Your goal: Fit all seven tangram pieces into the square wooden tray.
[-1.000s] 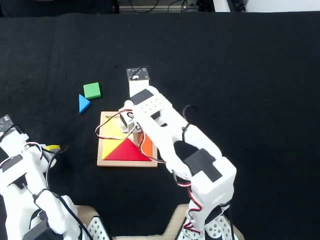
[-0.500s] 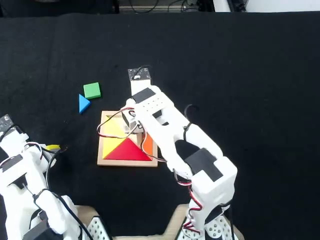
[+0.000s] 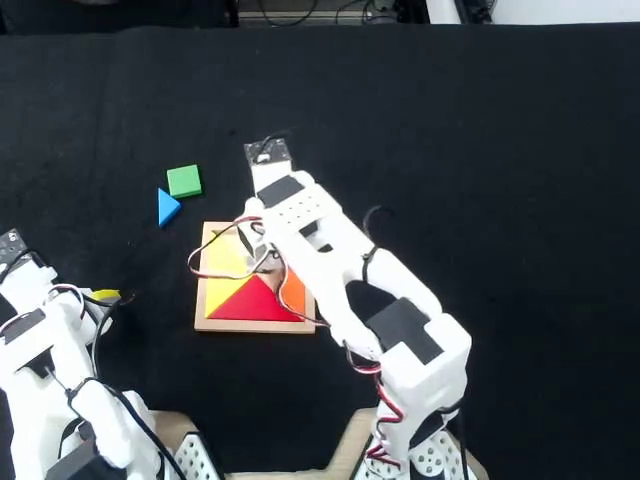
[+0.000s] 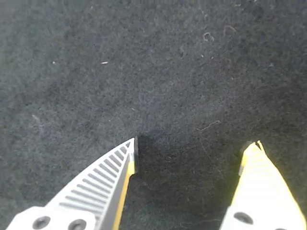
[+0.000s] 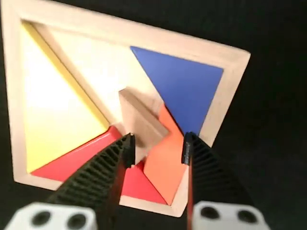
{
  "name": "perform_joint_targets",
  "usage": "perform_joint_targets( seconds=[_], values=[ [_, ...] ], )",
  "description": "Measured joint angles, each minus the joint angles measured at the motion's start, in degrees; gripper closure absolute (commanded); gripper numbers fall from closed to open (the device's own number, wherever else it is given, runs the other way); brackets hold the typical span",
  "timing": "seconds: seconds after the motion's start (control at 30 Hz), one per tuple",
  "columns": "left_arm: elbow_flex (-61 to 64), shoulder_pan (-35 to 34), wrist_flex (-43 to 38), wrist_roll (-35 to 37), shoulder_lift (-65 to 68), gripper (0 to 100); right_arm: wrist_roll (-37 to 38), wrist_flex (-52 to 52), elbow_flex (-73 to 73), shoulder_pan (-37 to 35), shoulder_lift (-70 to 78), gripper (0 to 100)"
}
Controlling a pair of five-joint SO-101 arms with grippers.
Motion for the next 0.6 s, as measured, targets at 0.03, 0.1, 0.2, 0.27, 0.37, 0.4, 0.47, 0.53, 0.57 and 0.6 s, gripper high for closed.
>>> perform_joint_targets(
  seconds=[0.03,0.1,0.2,0.27,0.37,0.4,0.47,0.53,0.57,0.6],
  values=[
    [0.0,0.0,0.0,0.0,0.0,66,0.18,0.0,-0.62,0.09,0.0,83.5],
    [0.0,0.0,0.0,0.0,0.0,66,0.18,0.0,-1.23,0.09,0.0,83.6],
    [0.0,0.0,0.0,0.0,0.0,66,1.58,0.0,-1.23,0.09,0.0,83.6],
    [0.0,0.0,0.0,0.0,0.0,66,1.93,0.0,-1.23,0.09,0.0,83.6],
    [0.0,0.0,0.0,0.0,0.0,66,1.93,0.0,-1.23,0.09,0.0,83.6],
    [0.0,0.0,0.0,0.0,0.0,66,2.02,0.0,-1.23,0.09,0.0,83.6],
    [0.0,0.0,0.0,0.0,0.0,66,2.11,0.0,-1.23,0.09,0.0,83.6],
    [0.0,0.0,0.0,0.0,0.0,66,2.11,0.0,-1.23,0.09,0.0,83.6],
    [0.0,0.0,0.0,0.0,0.0,66,2.11,0.0,-1.23,0.09,0.0,83.6],
    [0.0,0.0,0.0,0.0,0.0,66,2.11,0.0,-1.23,0.09,0.0,83.6]
  ],
)
